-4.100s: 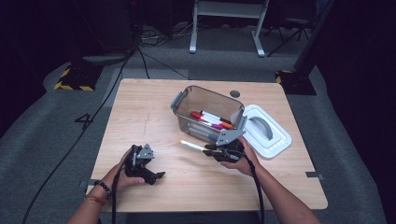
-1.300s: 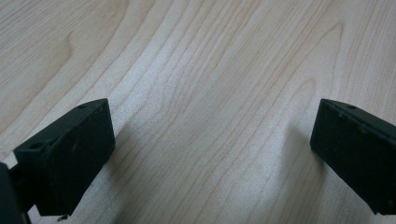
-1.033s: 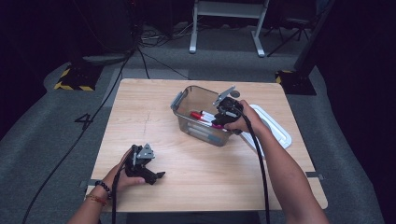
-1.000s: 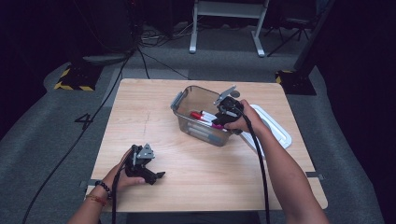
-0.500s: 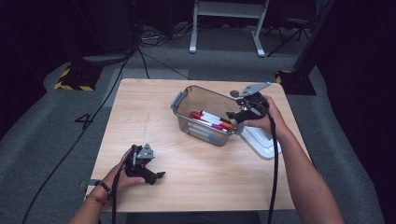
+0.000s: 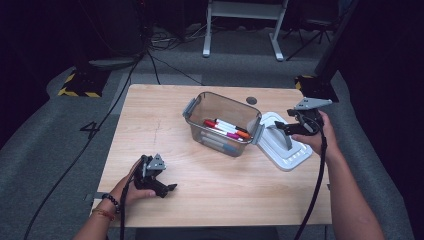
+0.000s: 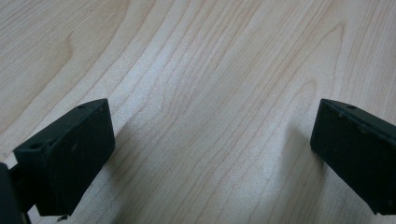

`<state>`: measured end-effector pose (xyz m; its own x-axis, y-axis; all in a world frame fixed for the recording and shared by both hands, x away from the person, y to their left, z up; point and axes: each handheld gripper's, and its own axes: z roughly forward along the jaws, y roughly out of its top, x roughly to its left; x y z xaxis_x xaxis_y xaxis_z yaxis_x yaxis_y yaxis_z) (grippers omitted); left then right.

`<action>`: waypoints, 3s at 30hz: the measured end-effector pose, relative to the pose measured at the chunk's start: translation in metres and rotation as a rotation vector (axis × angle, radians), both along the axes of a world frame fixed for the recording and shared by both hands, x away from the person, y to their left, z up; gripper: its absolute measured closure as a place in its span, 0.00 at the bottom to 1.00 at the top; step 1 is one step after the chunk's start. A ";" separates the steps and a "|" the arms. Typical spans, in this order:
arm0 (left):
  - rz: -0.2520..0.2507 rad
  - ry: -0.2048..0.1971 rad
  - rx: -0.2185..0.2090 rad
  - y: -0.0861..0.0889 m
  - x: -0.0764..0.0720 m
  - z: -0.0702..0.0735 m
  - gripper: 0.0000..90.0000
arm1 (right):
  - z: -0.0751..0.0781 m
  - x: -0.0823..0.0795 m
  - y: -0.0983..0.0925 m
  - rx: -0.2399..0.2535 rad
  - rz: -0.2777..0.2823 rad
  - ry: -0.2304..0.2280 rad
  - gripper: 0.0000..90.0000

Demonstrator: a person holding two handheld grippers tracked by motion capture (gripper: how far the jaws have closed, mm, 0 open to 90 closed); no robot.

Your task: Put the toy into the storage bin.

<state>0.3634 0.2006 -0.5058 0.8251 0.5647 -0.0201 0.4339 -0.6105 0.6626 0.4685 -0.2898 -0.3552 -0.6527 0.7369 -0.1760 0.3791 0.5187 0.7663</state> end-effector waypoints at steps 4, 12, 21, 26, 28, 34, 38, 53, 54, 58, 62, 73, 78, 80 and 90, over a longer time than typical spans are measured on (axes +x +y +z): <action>0.000 0.000 0.000 0.000 0.000 0.000 0.00 | -0.018 0.010 -0.012 -0.002 -0.041 0.044 0.38; 0.000 0.000 0.000 0.000 0.000 0.000 0.00 | -0.070 0.041 -0.028 -0.037 -0.141 0.167 0.39; 0.000 0.000 0.000 0.000 0.000 0.000 0.00 | -0.100 0.062 -0.032 -0.017 -0.182 0.234 0.39; 0.000 0.000 0.000 0.000 0.000 0.000 0.00 | -0.108 0.068 -0.029 -0.054 -0.183 0.253 0.49; 0.000 0.000 0.000 0.000 0.000 0.000 0.00 | -0.109 0.069 -0.029 -0.049 -0.180 0.256 0.52; 0.000 0.000 0.000 0.000 0.000 0.000 0.00 | -0.109 0.069 -0.028 -0.026 -0.165 0.264 0.74; 0.000 0.000 0.000 0.000 0.000 0.000 0.00 | -0.106 0.065 -0.033 -0.013 -0.178 0.253 0.75; 0.000 -0.001 0.000 0.000 0.000 0.000 0.00 | -0.047 0.042 -0.066 0.043 -0.209 0.116 0.75; 0.000 -0.001 0.000 0.000 0.000 0.000 0.00 | -0.047 0.042 -0.066 0.043 -0.209 0.116 0.75; 0.001 -0.002 -0.001 0.000 0.000 0.000 0.00 | -0.025 0.040 -0.064 0.033 -0.205 0.072 0.75; 0.001 -0.002 -0.001 0.000 0.000 0.000 0.00 | -0.006 0.038 -0.062 0.029 -0.201 0.039 0.75; 0.001 -0.001 -0.001 0.000 0.000 0.000 0.00 | 0.035 0.037 -0.050 0.019 -0.168 -0.036 0.75; 0.001 -0.002 -0.001 0.000 0.000 0.000 0.00 | 0.047 0.038 -0.039 0.026 -0.143 -0.049 0.75; 0.002 -0.001 -0.001 0.000 0.000 0.000 0.00 | 0.051 0.039 -0.032 0.026 -0.127 -0.053 0.75; 0.001 -0.001 -0.001 0.000 0.000 0.000 0.00 | 0.057 0.046 0.004 0.040 -0.036 -0.043 0.75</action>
